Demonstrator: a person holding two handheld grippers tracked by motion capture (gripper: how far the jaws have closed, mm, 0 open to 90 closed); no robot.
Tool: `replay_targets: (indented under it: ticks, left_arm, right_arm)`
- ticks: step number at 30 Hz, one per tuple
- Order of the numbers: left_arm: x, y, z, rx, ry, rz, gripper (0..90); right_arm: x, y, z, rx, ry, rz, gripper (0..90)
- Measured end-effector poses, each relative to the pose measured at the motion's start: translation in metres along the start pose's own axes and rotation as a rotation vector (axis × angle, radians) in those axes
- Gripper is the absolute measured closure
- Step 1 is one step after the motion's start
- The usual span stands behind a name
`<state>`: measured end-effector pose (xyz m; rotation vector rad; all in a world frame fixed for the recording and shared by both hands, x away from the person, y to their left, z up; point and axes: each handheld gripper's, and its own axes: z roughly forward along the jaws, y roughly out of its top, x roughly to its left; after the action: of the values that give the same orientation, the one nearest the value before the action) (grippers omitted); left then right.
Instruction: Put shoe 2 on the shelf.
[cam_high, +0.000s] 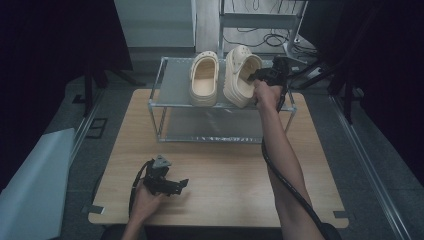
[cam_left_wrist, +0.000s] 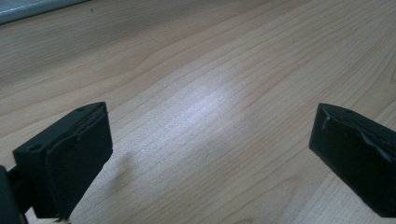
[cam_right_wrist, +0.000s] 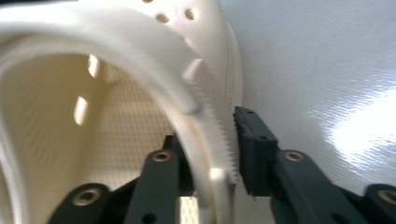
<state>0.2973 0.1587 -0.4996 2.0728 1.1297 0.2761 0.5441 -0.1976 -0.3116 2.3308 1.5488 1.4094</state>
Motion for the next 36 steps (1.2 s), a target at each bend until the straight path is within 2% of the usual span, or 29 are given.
replay_targets:
  ticks: [2,4,11,15,19,24,27,29,33,36]
  left_arm:
    - [0.000,0.000,0.000,0.003,-0.003,0.003,0.0]
    - [0.000,0.000,0.000,0.001,-0.005,0.000,0.0]
    - [0.001,-0.001,-0.001,0.003,-0.005,0.000,0.0]
    - [0.001,0.000,-0.001,0.005,-0.008,-0.001,0.0]
    - [0.001,0.000,0.000,0.004,-0.008,0.000,0.0]
    - [0.002,0.000,0.000,0.002,-0.007,0.001,0.0]
    - [0.001,0.000,0.000,0.002,-0.006,0.001,0.0]
    - [0.001,0.000,0.000,0.004,-0.004,0.005,0.0]
    - [0.001,0.000,0.001,0.005,-0.006,0.004,0.0]
    - [0.000,0.000,0.002,0.008,-0.006,0.005,0.0]
  right_arm:
    - [0.002,-0.002,0.003,-0.013,0.002,-0.006,56.5]
    - [0.006,-0.003,0.007,-0.004,-0.028,-0.005,46.6]
    - [0.018,-0.008,0.016,-0.026,-0.082,-0.009,43.3]
    - [0.023,-0.009,0.020,-0.035,-0.090,-0.012,42.8]
    - [0.025,-0.011,0.024,-0.025,-0.073,-0.025,41.5]
    - [0.022,-0.011,0.027,-0.001,-0.043,-0.052,34.3]
    - [0.019,-0.012,0.027,0.009,-0.027,-0.092,28.9]
    - [0.016,-0.011,0.026,0.008,0.024,-0.105,25.0]
    - [0.016,-0.008,0.020,0.017,0.073,-0.157,20.4]
    - [0.017,-0.007,0.013,0.023,0.077,-0.217,20.3]
